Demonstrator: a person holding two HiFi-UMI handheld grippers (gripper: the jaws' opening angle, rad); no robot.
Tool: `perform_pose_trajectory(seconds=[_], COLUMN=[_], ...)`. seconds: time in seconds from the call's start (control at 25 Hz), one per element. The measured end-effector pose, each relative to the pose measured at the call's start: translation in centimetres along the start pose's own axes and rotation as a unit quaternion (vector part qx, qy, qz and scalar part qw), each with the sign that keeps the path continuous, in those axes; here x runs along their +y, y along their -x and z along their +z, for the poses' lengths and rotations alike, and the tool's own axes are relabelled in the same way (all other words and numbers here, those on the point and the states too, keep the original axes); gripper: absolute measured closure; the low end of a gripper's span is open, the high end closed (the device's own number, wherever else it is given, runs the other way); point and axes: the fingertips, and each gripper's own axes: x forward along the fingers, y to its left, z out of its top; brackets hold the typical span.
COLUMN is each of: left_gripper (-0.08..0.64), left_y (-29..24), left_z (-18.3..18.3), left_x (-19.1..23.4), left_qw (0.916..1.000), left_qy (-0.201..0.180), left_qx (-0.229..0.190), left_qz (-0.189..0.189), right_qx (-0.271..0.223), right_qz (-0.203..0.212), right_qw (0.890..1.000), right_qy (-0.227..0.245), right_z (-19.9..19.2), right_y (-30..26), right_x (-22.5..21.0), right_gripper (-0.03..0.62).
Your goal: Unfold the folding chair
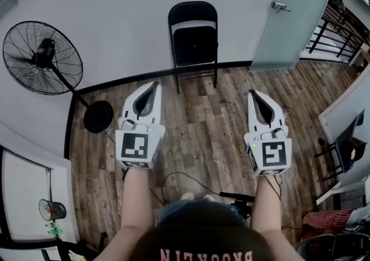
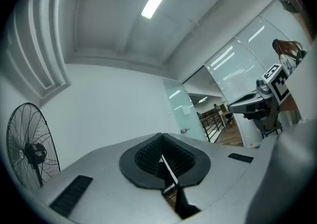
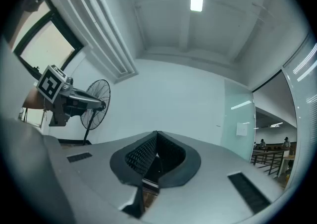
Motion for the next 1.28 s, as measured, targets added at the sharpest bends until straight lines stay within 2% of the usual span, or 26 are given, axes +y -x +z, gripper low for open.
perform_pose_trajectory(seconds=[0.28, 0.64, 0.68, 0.76, 0.8, 0.84, 0.96, 1.12, 1.28], left_gripper=[0.565, 0.561, 0.538, 0.291, 0.190, 0.122, 0.058, 0.048, 0.048], left_y=[0.2, 1.2, 1.2, 1.0, 0.9, 0.8, 0.7, -0.2, -2.1], left_z=[-0.4, -2.4, -2.7, -3.3, -3.5, -3.6, -4.2, -4.8, -6.0], left_x=[0.7, 3.0, 3.2, 3.1, 3.2, 3.3, 3.7, 4.8, 5.8], left_qw=[0.9999, 0.9996, 0.9995, 0.9989, 0.9985, 0.9983, 0.9982, 0.9976, 0.9976], left_qy=[0.011, 0.028, 0.030, 0.042, 0.048, 0.052, 0.054, 0.066, 0.065], left_qx=[-0.006, 0.002, 0.005, 0.012, 0.012, 0.011, 0.016, 0.017, 0.024], left_qz=[-0.005, 0.007, 0.003, -0.016, -0.023, -0.025, -0.022, -0.012, -0.006], right_qx=[-0.003, -0.002, -0.001, -0.008, -0.016, -0.022, -0.015, 0.009, 0.006], right_qz=[0.009, 0.032, 0.037, 0.047, 0.049, 0.048, 0.037, 0.012, -0.004], right_qw=[1.000, 0.997, 0.997, 0.997, 0.997, 0.997, 0.998, 0.999, 0.997], right_qy=[-0.009, -0.069, -0.068, -0.067, -0.065, -0.063, -0.054, -0.049, -0.073], right_z=[0.7, 0.0, 0.0, 0.1, 0.3, 0.4, 0.1, -1.4, -2.7], right_y=[-1.2, -1.8, -2.0, -2.4, -2.5, -2.7, -3.3, -4.6, -6.5], right_x=[1.5, 3.9, 4.3, 5.2, 5.5, 5.7, 5.8, 4.9, 3.6], right_gripper=[0.594, 0.592, 0.580, 0.430, 0.352, 0.306, 0.222, 0.206, 0.168])
